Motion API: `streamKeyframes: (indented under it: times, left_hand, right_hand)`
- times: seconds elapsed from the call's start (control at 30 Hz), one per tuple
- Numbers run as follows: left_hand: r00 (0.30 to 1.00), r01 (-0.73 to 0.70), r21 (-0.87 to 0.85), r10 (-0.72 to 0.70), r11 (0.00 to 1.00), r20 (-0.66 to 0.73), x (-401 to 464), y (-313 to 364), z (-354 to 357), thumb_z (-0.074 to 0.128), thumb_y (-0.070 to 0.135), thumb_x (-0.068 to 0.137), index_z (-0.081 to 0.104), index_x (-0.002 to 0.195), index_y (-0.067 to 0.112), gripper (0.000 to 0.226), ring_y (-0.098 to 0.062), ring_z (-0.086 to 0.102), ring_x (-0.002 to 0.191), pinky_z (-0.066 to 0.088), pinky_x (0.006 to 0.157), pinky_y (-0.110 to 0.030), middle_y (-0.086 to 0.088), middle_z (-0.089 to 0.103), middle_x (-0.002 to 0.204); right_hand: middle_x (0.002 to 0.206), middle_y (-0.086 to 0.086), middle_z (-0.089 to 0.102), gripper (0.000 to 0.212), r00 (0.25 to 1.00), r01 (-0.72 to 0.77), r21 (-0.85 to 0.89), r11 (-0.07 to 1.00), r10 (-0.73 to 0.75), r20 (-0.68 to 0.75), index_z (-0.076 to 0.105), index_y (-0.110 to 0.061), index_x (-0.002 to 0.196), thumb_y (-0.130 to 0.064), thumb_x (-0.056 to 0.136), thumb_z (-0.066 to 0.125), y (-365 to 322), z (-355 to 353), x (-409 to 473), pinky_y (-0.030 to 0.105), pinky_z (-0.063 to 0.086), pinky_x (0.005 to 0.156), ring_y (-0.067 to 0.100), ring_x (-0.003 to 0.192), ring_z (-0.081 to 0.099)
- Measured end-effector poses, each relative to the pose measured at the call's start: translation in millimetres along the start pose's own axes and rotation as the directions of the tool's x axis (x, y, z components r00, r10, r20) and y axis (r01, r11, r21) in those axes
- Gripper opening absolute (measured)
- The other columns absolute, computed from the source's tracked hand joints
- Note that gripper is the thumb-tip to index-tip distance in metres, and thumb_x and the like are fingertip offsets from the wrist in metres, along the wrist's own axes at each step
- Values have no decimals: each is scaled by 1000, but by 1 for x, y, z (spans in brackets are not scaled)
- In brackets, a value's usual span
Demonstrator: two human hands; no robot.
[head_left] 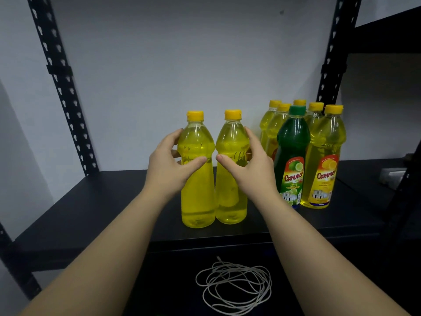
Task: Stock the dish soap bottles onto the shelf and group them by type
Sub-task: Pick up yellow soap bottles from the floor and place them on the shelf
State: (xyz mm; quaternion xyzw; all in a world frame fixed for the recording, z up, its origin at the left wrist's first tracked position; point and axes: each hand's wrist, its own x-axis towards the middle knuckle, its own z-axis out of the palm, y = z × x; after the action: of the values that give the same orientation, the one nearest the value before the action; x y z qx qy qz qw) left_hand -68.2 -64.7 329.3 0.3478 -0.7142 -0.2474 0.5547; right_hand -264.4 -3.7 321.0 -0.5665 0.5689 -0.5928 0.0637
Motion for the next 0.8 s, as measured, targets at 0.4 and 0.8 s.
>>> streamKeyframes:
  times: [0.4, 0.8]
  left_hand:
    - [962, 252, -85, -240, 964, 133, -56, -53, 6, 100, 48, 54, 52, 139, 25, 100, -10, 69, 113, 60, 93, -35, 8, 69, 125]
    - [885, 394, -204, -311, 896, 346, -54, -66, -1, 76, 33, 63, 64, 130, 24, 69, -19, 70, 113, 56, 101, -46, 0, 74, 121]
  right_hand:
    - [138, -12, 52, 109, 976, -137, -29, 990, 140, 169, 31, -35, 151, -53, 64, 95, 69, 6, -52, 29, 51, 97, 9, 123, 54]
    - [122, -22, 53, 89, 969, -184, 27, 983, 177, 172, 37, -38, 133, -35, 68, 97, 73, 2, -53, 6, 46, 76, -6, 111, 54]
